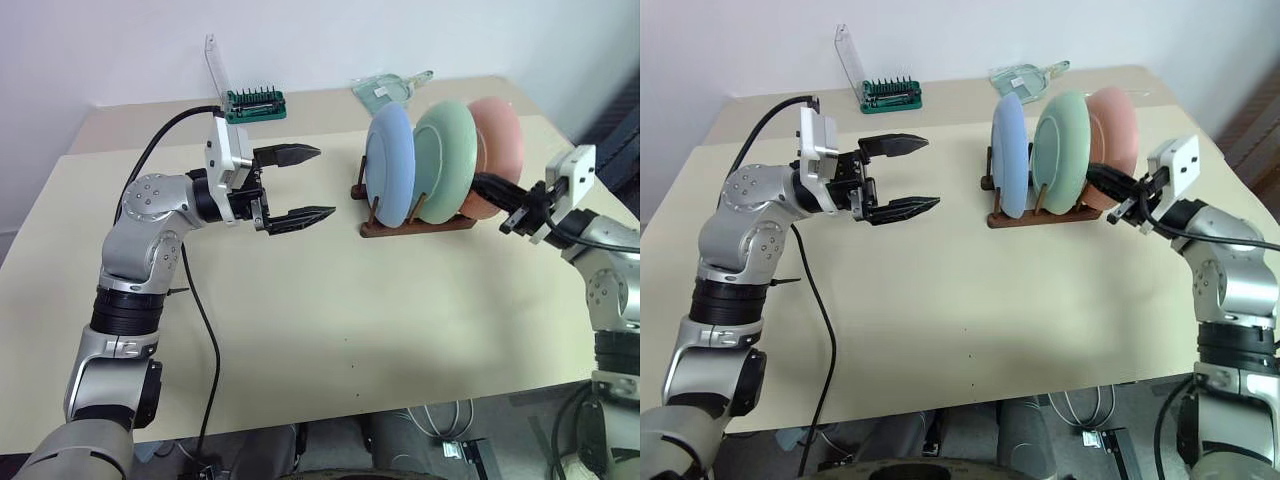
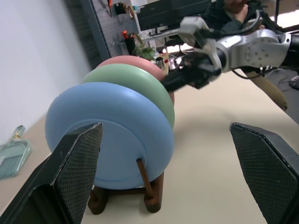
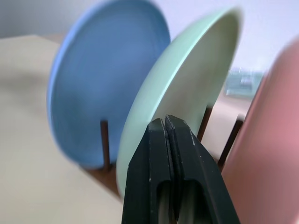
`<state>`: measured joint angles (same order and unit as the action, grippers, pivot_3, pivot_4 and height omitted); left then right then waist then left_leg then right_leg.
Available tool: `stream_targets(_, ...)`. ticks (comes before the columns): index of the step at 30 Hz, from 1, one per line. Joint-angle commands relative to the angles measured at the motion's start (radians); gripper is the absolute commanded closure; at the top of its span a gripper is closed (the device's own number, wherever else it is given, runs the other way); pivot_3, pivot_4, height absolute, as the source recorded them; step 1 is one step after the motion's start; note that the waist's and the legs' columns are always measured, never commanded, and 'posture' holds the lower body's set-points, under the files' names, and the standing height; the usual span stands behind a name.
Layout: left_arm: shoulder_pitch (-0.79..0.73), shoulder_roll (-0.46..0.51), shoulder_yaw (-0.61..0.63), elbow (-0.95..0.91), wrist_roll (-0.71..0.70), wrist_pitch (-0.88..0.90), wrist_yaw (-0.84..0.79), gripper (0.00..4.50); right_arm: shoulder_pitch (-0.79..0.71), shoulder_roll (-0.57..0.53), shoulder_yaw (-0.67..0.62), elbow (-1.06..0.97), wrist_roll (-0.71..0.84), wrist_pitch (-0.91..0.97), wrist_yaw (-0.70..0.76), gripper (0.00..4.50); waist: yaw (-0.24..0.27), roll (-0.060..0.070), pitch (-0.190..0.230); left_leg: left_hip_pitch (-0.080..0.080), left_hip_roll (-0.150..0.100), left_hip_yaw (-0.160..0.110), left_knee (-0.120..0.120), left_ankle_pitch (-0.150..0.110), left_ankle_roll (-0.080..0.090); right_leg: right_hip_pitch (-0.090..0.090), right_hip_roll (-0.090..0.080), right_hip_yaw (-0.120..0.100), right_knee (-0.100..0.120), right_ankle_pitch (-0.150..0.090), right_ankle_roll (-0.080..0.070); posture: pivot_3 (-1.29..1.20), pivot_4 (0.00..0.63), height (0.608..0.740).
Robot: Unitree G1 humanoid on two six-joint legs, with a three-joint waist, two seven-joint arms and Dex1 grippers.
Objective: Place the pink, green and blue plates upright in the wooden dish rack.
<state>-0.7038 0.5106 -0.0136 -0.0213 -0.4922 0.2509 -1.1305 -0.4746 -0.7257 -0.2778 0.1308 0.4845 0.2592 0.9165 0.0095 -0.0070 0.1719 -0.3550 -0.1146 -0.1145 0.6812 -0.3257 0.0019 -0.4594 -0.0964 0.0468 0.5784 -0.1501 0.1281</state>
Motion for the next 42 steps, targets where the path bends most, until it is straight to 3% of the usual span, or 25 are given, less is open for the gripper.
stream_targets(1,-0.012,0.006,0.026,-0.029,-0.018,-0.008,0.004,0.00,-0.021,-0.016,0.000,-0.025,-0.007,-0.015,0.010,4.49,0.002,0.000,0.000,0.000,0.000,0.000,0.000,0.000,0.000,0.000,0.000,0.000,0.000,0.000,0.000,0.00,0.150,0.740)
stream_targets(5,-0.001,0.011,0.029,-0.039,-0.017,-0.005,0.009,0.00,-0.081,-0.005,-0.061,-0.019,0.041,-0.005,-0.031,4.49,0.001,0.000,0.000,0.000,0.000,0.000,0.000,0.000,0.000,0.000,0.000,0.000,0.000,0.000,0.000,0.00,0.150,0.740)
stream_targets(9,-0.005,0.012,0.033,-0.040,-0.032,0.013,0.005,0.00,-0.239,0.049,-0.197,-0.097,0.319,0.158,-0.147,4.49,-0.005,0.001,0.001,0.000,0.000,0.000,-0.001,0.000,0.000,-0.001,0.000,0.000,0.000,0.000,0.000,0.00,0.150,0.740)
stream_targets(11,-0.008,0.010,0.031,-0.037,-0.032,0.013,0.004,0.00,-0.256,0.044,-0.203,-0.116,0.308,0.151,-0.174,4.49,-0.003,0.001,0.000,-0.001,0.001,-0.001,-0.001,0.000,0.000,-0.001,0.000,0.000,0.000,0.000,0.000,0.00,0.150,0.740)
stream_targets(15,-0.004,0.008,0.031,-0.040,-0.043,0.026,0.012,0.00,-0.276,0.052,-0.232,-0.202,0.498,0.288,-0.184,4.49,0.003,0.000,0.000,-0.001,0.000,-0.001,0.000,0.000,0.000,0.000,-0.001,-0.001,-0.001,0.000,0.000,0.00,0.150,0.740)
stream_targets(18,0.005,0.016,0.045,-0.040,-0.048,0.030,0.017,0.00,-0.225,0.051,-0.174,-0.358,0.642,0.404,-0.148,3.73,0.002,0.001,0.000,-0.001,0.000,-0.001,0.000,0.000,0.000,-0.001,-0.001,0.000,0.000,0.000,0.000,0.00,0.150,0.740)
stream_targets(19,0.008,0.019,0.053,-0.034,-0.047,0.028,0.022,0.00,-0.187,0.050,-0.133,-0.420,0.653,0.427,-0.127,3.29,0.002,0.001,0.000,-0.001,0.001,-0.001,-0.001,0.000,0.000,-0.001,0.000,-0.001,0.000,0.000,0.000,0.00,0.150,0.740)
stream_targets(24,0.039,0.021,0.080,-0.014,-0.038,0.018,0.053,0.00,-0.001,0.020,0.038,-0.559,0.514,0.388,-0.001,0.83,0.001,0.001,0.000,-0.001,0.000,0.000,0.000,0.000,0.000,-0.001,0.000,-0.001,0.000,0.000,0.000,0.00,0.150,0.740)
stream_targets(26,0.104,0.044,0.084,0.016,0.011,-0.059,0.037,0.00,0.069,0.020,0.153,-0.555,0.350,0.285,0.052,0.04,0.001,0.000,0.000,0.000,0.000,0.000,0.001,0.000,0.000,0.000,0.000,0.000,0.000,0.000,0.000,0.00,0.150,0.740)
stream_targets(30,0.186,0.047,0.075,0.008,0.035,-0.114,0.038,0.00,0.094,0.041,0.149,-0.517,0.299,0.217,0.066,0.04,0.001,0.000,0.000,-0.001,0.000,0.001,0.000,0.000,0.000,-0.002,0.000,0.000,0.001,0.000,0.000,0.00,0.150,0.740)
stream_targets(35,0.247,0.050,0.040,-0.058,0.057,-0.130,0.034,0.00,0.202,-0.051,0.032,-0.525,0.341,0.201,0.193,0.04,0.015,-0.001,0.000,-0.001,0.000,-0.001,0.001,0.000,0.000,0.001,-0.001,-0.002,-0.001,0.000,0.000,0.00,0.150,0.740)
stream_targets(42,0.254,0.029,0.019,-0.045,0.057,-0.144,0.017,0.00,0.211,-0.059,0.014,-0.540,0.369,0.243,0.154,0.04,0.002,0.000,0.000,0.001,0.001,0.000,0.000,-0.003,0.005,0.001,0.000,-0.001,0.000,0.001,-0.001,0.00,0.150,0.740)
